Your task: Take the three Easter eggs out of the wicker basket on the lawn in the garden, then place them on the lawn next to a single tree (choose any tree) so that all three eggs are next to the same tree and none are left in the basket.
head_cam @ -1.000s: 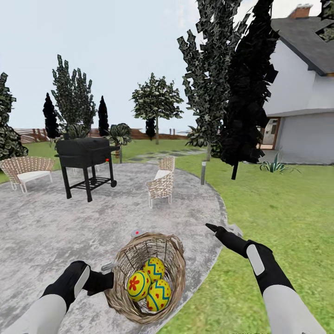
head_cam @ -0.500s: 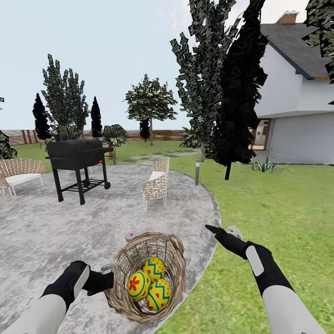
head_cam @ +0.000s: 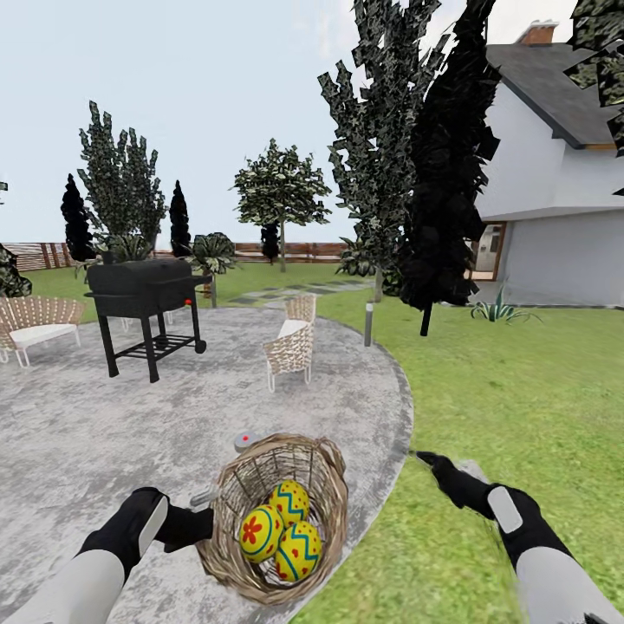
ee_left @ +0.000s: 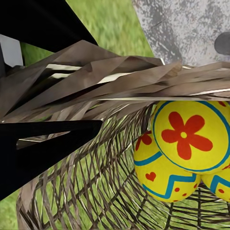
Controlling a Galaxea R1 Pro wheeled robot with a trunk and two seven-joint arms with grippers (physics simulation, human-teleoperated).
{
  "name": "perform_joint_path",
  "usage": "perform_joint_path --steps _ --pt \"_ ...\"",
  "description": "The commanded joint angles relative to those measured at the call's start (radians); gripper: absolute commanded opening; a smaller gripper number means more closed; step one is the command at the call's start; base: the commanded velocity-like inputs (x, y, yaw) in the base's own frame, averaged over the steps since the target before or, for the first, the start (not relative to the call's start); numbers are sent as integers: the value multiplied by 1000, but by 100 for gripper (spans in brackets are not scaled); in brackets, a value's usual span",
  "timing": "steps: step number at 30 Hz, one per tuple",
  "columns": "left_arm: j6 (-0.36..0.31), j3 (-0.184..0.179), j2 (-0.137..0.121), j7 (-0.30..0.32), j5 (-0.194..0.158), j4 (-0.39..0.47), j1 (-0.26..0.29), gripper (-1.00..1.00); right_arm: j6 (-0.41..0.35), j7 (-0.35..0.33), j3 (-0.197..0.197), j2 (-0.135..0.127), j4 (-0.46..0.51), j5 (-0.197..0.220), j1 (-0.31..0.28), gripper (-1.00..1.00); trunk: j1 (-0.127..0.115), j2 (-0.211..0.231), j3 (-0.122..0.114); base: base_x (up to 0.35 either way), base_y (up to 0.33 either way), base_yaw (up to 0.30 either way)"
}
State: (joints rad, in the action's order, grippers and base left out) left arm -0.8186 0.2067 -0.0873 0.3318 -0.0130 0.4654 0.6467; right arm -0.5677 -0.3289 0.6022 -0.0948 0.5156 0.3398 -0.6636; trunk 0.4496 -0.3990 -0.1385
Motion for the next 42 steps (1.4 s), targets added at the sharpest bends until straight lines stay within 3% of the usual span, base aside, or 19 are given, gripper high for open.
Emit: perform_joint_path --steps 1,3,5,6,8,15,42 --pt "-8 6 2 2 -16 1 1 -100 -12 2 34 -39 -4 3 -1 100 0 -1 0 0 0 0" --pt "-8 7 3 3 -16 1 1 -100 -39 1 70 -136 -18 4 1 100 0 -1 0 0 0 0" --pt "-8 7 4 2 -16 1 1 -100 -59 -1 91 -215 -108 4 1 100 0 -1 0 0 0 -36" --pt "-8 7 4 2 -16 1 1 -100 -62 -3 97 -243 -141 4 1 100 0 -1 0 0 0 -166" --pt "-8 7 5 1 -16 1 1 -100 -63 -5 102 -270 -171 4 3 100 0 -1 -1 0 0 -208" --pt "-8 6 6 1 -16 1 1 -100 -52 -5 104 -279 -231 1 15 100 0 -1 9 0 0 -139" --pt "-8 5 3 2 -16 1 1 -100 -28 -4 105 -284 -236 -7 16 100 0 -1 50 0 0 -134"
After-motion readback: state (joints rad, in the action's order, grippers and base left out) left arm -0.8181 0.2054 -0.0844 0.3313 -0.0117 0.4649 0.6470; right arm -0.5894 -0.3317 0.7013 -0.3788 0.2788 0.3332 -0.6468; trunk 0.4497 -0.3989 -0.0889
